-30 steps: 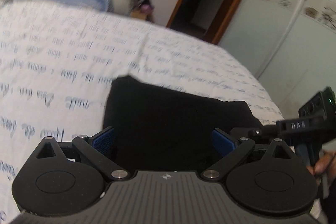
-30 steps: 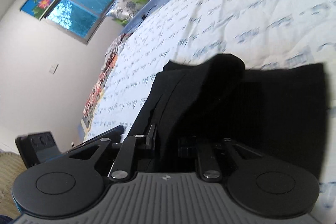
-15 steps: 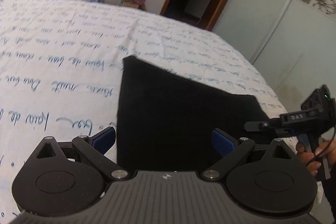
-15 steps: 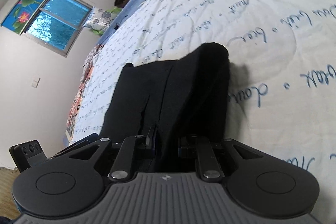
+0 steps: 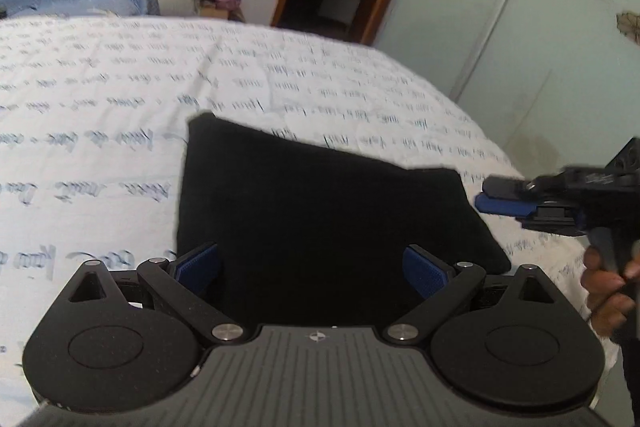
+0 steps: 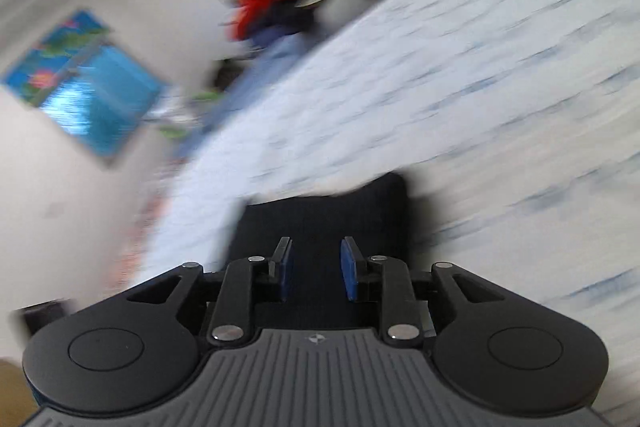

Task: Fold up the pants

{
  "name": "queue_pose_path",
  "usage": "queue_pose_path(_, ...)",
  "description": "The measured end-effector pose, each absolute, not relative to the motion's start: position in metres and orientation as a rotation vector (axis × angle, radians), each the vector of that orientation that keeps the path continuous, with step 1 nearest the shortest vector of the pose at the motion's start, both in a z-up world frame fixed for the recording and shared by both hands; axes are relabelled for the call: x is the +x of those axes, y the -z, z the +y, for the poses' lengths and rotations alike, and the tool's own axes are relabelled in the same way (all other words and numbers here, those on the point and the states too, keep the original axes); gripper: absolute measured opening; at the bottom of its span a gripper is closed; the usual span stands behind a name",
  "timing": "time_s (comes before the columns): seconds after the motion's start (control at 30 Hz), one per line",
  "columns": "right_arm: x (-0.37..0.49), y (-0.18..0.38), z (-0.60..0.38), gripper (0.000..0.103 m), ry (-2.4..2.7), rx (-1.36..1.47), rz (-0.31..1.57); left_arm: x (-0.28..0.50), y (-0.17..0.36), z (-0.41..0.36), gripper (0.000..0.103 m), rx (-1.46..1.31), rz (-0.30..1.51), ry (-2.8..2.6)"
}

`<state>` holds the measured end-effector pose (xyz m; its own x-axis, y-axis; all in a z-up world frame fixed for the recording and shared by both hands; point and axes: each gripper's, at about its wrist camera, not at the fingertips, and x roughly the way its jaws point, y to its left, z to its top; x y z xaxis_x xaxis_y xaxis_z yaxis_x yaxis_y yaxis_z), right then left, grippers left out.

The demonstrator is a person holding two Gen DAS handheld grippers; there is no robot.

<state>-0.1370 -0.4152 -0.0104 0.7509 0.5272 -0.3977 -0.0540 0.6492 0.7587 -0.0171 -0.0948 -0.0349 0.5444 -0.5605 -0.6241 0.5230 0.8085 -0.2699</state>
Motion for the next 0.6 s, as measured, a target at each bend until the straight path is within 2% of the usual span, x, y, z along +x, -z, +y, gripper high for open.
queue_pose_path(0.03,-0.133,0.015,-0.403,0.038,-0.419,0.845,0.669,-0.014,0.042,-0.099,0.099,-0.022,0.772,0.628)
queue_pose_path(0.07,-0.128,0.024,-0.391,0.052,-0.447,0.863,0.703,-0.011,0.052,-0.103,0.099,0.015,0.796,0.595)
queue_pose_path(0.1,-0.124,0.033,-0.381,0.055,-0.433,0.838,0.750,-0.009,0.061,-0.105,0.100,0.055,0.813,0.577)
queue_pose_path(0.17,-0.123,0.055,-0.374,0.050,-0.390,0.804,0.783,-0.016,0.073,-0.105,0.103,0.123,0.752,0.579)
queue_pose_path(0.23,-0.131,0.067,-0.383,0.036,-0.407,0.879,0.730,-0.019,0.077,-0.098,0.103,0.111,0.723,0.594)
queue_pose_path(0.27,-0.132,0.069,-0.389,0.033,-0.396,0.901,0.741,-0.018,0.076,-0.094,0.103,0.091,0.730,0.594)
queue_pose_path(0.33,-0.135,0.064,-0.393,0.034,-0.379,0.924,0.753,-0.019,0.069,-0.085,0.096,0.035,0.736,0.573)
queue_pose_path(0.37,-0.139,0.056,-0.391,0.035,-0.358,0.916,0.752,-0.024,0.063,-0.081,0.096,0.013,0.725,0.555)
queue_pose_path(0.43,-0.148,0.038,-0.383,0.042,-0.348,0.883,0.721,-0.040,0.051,-0.071,0.097,-0.002,0.682,0.556)
queue_pose_path(0.47,-0.156,0.032,-0.381,0.049,-0.365,0.872,0.689,-0.050,0.047,-0.067,0.097,-0.008,0.655,0.575)
queue_pose_path(0.5,-0.162,0.028,-0.377,0.063,-0.382,0.869,0.657,-0.058,0.043,-0.064,0.097,-0.012,0.632,0.598)
queue_pose_path(0.53,-0.165,0.025,-0.371,0.072,-0.394,0.868,0.639,-0.065,0.042,-0.063,0.099,-0.017,0.617,0.625)
queue_pose_path(0.57,-0.167,0.028,-0.369,0.086,-0.401,0.866,0.636,-0.070,0.043,-0.064,0.101,-0.017,0.619,0.652)
queue_pose_path(0.6,-0.166,0.035,-0.366,0.086,-0.394,0.858,0.652,-0.071,0.048,-0.069,0.103,-0.003,0.650,0.669)
